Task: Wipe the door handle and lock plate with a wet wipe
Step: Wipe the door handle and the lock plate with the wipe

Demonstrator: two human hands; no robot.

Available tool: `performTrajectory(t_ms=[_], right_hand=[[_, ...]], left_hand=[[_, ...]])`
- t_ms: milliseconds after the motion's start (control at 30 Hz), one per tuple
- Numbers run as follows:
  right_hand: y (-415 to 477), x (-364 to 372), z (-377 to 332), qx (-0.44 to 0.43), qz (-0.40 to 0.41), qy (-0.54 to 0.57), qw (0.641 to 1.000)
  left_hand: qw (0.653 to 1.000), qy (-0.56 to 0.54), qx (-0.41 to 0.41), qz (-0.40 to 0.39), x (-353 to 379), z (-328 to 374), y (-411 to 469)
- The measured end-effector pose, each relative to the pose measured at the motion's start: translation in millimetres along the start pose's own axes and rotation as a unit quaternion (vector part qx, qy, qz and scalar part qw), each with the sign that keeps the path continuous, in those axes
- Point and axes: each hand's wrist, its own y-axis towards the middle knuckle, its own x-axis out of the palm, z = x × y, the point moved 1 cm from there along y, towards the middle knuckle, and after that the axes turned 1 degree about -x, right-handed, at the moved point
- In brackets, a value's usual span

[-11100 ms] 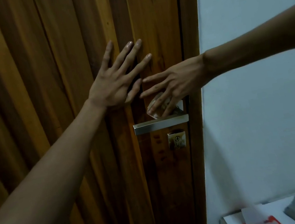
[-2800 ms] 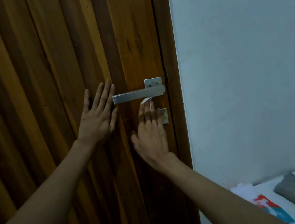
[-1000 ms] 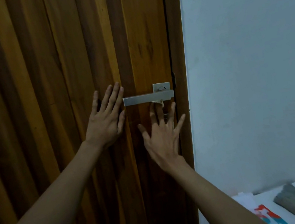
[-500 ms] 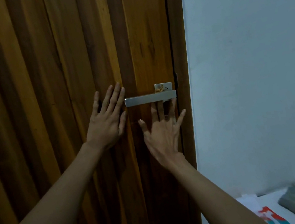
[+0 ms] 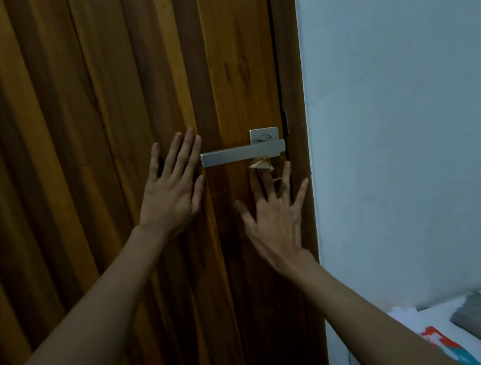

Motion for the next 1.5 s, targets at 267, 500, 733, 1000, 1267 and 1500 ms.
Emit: performTrajectory(t_ms=[267,500,733,1000,1267,1500], right_hand=[[2,-11,18,0.005,0.007,0.072,0.997],[-1,-6,-2,0.046,0.045,0.211,0.975],[10,-9,-14,0.068,0.058,0.211,0.973],[9,6,-20,0.007,0.011,0.148,0.989],[14,1,16,0.006,0.059,0.114,0.992],[9,3,5,-0.074,0.035,0.079,0.993]], left_hand=[[1.000,-0.011,-0.004,0.015,1,3,0],[1.000,-0.012,-0.014,0.019,4,6,0],[0.996,-0.047,-0.063,0.032,12,19,-2],[0.989,-0.077,-0.118,0.032,42,58,-46],[0.990,-0.060,-0.121,0.026,48,64,-59],[0.991,-0.053,-0.121,0.013,45,65,-60]])
